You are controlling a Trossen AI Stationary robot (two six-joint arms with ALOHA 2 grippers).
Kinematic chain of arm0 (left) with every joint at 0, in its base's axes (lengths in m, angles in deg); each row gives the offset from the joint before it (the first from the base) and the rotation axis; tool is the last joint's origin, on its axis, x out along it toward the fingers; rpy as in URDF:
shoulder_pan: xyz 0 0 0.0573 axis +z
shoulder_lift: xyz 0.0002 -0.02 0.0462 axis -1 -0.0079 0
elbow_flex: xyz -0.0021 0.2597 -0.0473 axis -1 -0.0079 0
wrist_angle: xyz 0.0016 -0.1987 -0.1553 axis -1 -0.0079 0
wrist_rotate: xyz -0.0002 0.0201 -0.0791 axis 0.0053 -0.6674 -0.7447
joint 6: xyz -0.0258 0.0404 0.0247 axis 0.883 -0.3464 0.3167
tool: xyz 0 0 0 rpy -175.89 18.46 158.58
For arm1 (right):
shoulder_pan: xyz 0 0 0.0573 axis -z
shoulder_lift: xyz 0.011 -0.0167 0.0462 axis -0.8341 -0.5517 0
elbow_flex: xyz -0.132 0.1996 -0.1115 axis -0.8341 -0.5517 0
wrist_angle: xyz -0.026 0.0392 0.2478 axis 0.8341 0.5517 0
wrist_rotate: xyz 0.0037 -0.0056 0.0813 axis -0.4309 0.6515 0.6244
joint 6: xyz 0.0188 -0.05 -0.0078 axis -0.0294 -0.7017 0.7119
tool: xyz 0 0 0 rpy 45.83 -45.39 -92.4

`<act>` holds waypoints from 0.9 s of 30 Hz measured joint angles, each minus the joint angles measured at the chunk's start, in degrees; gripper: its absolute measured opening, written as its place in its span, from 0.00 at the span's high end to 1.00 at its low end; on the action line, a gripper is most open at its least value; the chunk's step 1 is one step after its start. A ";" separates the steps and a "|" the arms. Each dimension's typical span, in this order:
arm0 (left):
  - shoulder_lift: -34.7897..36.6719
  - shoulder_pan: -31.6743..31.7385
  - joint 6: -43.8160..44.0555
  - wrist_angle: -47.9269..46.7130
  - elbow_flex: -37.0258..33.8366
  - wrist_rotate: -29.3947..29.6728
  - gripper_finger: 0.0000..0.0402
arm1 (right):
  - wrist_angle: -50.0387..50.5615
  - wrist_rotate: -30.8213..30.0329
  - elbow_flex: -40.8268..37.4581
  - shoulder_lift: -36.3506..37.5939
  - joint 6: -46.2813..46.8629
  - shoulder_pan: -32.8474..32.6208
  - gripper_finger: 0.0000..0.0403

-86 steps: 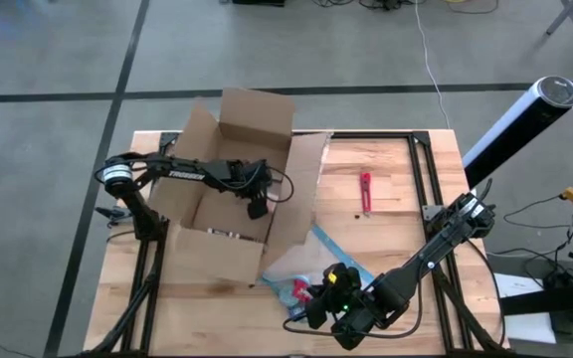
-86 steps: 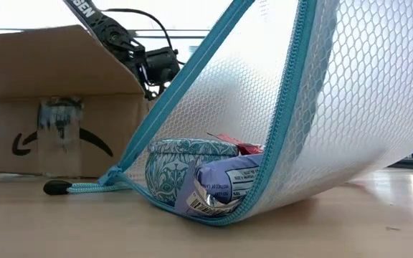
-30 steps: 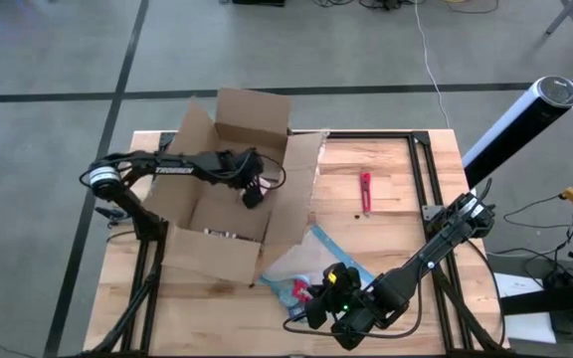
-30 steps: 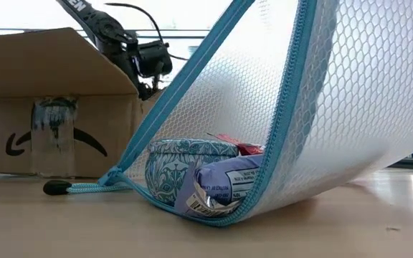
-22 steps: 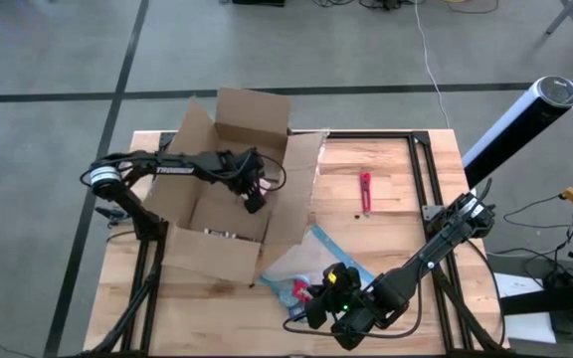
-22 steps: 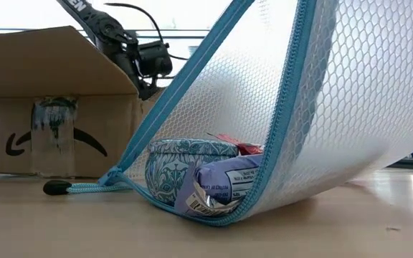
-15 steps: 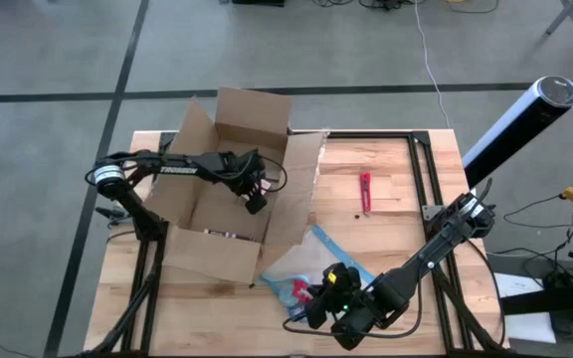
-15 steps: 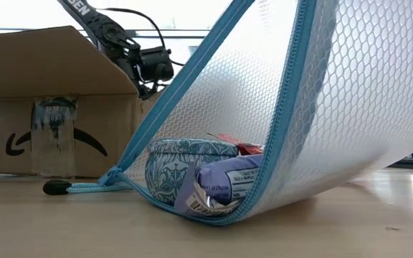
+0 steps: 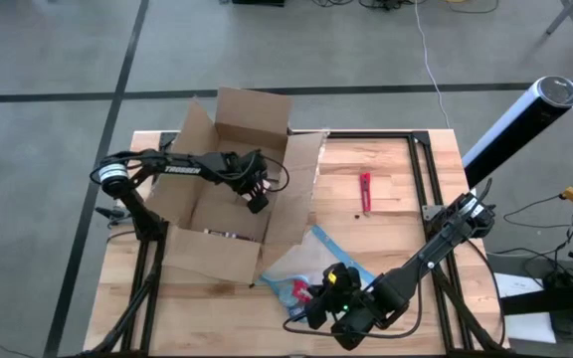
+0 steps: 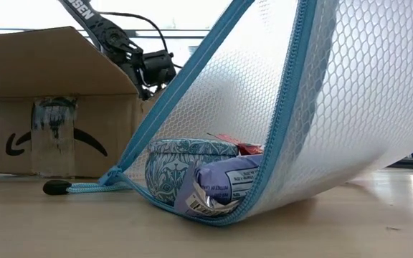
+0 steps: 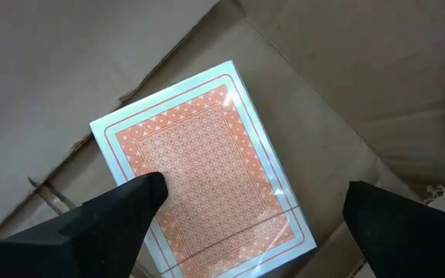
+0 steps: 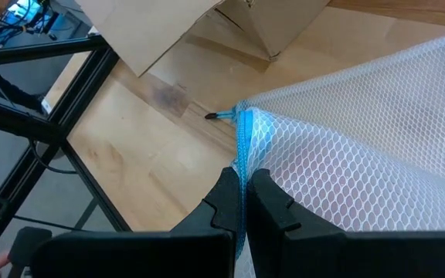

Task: Unpack boxes
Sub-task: Put the game card into the blue transparent zip bag

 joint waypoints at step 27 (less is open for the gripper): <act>0.68 0.17 7.56 -7.27 0.62 6.62 0.00 | 0.00 0.00 0.00 0.00 0.00 0.01 1.00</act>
